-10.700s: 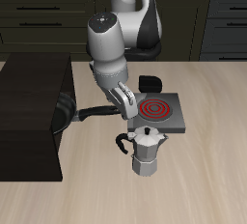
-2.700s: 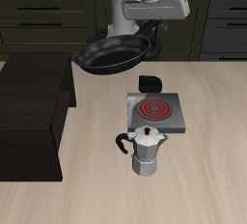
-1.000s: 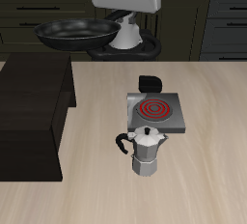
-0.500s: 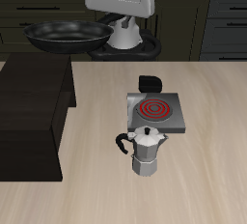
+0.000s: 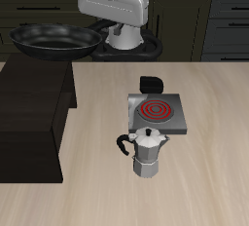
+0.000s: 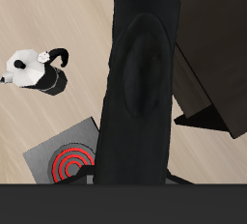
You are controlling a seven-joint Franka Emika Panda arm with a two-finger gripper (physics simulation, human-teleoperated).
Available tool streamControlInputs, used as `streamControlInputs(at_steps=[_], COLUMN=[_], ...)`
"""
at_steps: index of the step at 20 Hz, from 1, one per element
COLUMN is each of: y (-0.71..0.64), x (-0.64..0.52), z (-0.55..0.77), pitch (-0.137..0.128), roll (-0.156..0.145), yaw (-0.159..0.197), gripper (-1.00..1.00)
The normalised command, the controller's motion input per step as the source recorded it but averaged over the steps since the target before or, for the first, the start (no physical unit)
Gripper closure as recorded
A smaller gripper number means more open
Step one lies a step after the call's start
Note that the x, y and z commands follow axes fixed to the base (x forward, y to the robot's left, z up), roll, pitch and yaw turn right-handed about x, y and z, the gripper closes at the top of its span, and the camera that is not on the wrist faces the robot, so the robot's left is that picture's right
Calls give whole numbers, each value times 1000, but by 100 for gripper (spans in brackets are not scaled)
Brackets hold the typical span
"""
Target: Place the frypan on top of the shelf
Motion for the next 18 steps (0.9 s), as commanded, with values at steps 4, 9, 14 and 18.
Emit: streamControlInputs(at_steps=[4, 9, 14, 18], y=[-309, -208, -159, -122], x=[178, 131, 81, 17], z=[-62, -20, -25, -2], pitch=[12, 4, 8, 3], roll=[-48, -58, -44, -20], yaw=[-31, -8, 9, 6], gripper=[100, 100, 100, 100])
